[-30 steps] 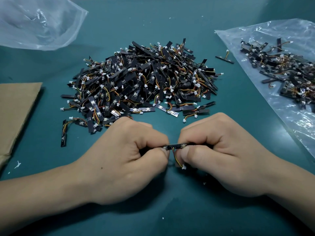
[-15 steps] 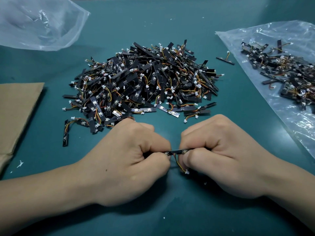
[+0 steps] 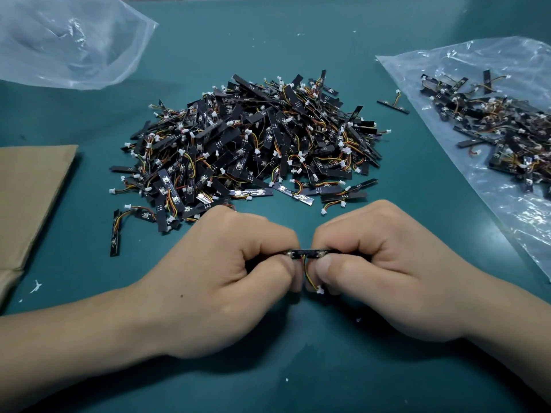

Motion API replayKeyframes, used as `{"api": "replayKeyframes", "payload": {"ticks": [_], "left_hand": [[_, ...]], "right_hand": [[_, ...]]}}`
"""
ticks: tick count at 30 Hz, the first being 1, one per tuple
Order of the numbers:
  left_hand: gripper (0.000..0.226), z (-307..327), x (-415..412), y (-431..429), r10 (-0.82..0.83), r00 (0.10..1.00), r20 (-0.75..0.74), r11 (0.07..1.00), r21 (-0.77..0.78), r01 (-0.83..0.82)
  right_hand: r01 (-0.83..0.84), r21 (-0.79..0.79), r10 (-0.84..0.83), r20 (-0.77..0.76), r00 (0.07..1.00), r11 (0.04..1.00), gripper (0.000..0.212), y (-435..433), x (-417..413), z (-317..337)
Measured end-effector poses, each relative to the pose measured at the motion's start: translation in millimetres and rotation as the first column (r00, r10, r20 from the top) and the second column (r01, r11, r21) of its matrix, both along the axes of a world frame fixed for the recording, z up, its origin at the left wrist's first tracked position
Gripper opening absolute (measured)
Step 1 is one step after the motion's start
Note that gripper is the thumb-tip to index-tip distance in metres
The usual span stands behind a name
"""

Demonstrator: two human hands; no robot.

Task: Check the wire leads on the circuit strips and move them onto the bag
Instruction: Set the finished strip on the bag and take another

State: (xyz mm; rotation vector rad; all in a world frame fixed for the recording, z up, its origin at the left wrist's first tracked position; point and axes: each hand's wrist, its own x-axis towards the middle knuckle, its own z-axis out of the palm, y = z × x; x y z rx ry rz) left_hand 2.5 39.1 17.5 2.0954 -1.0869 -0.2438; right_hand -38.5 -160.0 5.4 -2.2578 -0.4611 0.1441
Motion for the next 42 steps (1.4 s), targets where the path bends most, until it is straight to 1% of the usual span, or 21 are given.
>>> {"api": "replayKeyframes", "payload": {"ticks": [2, 6, 11, 13, 16, 18, 22, 26, 30, 32, 36, 42], "left_hand": [[0.02, -1.0, 0.3, 0.9, 0.0, 1.0, 0.002, 1.0, -0.002, 0.0], [0.02, -1.4, 1.5, 1.9, -0.008, 1.0, 0.027, 1.0, 0.004, 0.008], [0.02, -1.3, 0.2, 0.3, 0.001, 1.0, 0.013, 1.0, -0.024, -0.001], [0.02, -0.2, 0.5, -0.4, -0.012, 1.0, 0.016, 1.0, -0.022, 0.012], [0.017, 1.9, 0.8, -1.3, -0.046, 0.997, 0.056, 0.999, 0.022, 0.045], [0.018, 2.6, 0.5, -1.9, -0.044, 0.998, 0.04, 0.999, 0.017, 0.043], [0.018, 3.0, 1.3, -2.6, -0.051, 0.997, 0.058, 0.998, 0.044, 0.049], [0.016, 3.4, 0.4, -2.4, -0.042, 0.998, 0.049, 0.999, 0.035, 0.041], [0.031, 0.7, 0.4, 0.1, -0.027, 0.999, 0.038, 1.0, -0.001, 0.027], [0.031, 0.5, 0.9, 0.8, -0.024, 0.999, 0.037, 1.0, -0.015, 0.025], [0.04, 1.1, 0.1, -0.8, -0.035, 0.999, 0.039, 0.999, -0.031, 0.037], [0.042, 0.0, 0.5, -0.9, -0.018, 0.999, 0.033, 0.999, -0.051, 0.02]], "right_hand": [[-0.018, 0.017, 0.019, -0.008, 1.0, 1.0, 0.034, -1.1, -0.1, 0.8], [-0.02, 0.024, 0.02, -0.009, 1.0, 1.0, 0.027, -1.6, 0.8, 0.0], [-0.041, 0.065, 0.042, -0.023, 0.999, 0.997, 0.031, -3.2, 0.3, 1.0], [-0.041, 0.063, 0.043, -0.027, 0.999, 0.997, 0.03, -2.8, 0.7, 1.7], [-0.052, 0.058, 0.052, -0.001, 0.999, 0.997, 0.025, -0.9, 0.6, 2.8], [-0.044, 0.042, 0.044, 0.014, 0.999, 0.998, 0.023, 0.0, 0.5, 2.1], [-0.017, 0.015, 0.017, 0.024, 1.0, 1.0, 0.022, 0.6, 0.6, 0.4], [-0.01, 0.021, 0.009, 0.035, 0.999, 1.0, 0.023, 1.1, 0.4, 0.5], [0.008, 0.021, -0.008, 0.03, 1.0, 1.0, 0.029, 0.4, 0.5, -1.0], [-0.001, 0.032, 0.0, 0.025, 1.0, 0.999, 0.029, 0.0, 0.1, -0.1], [-0.004, 0.034, 0.003, 0.028, 1.0, 0.999, 0.024, -0.1, 0.3, -1.0], [-0.001, 0.044, -0.001, 0.038, 0.999, 0.999, 0.025, 1.1, 0.1, -2.2]]}}
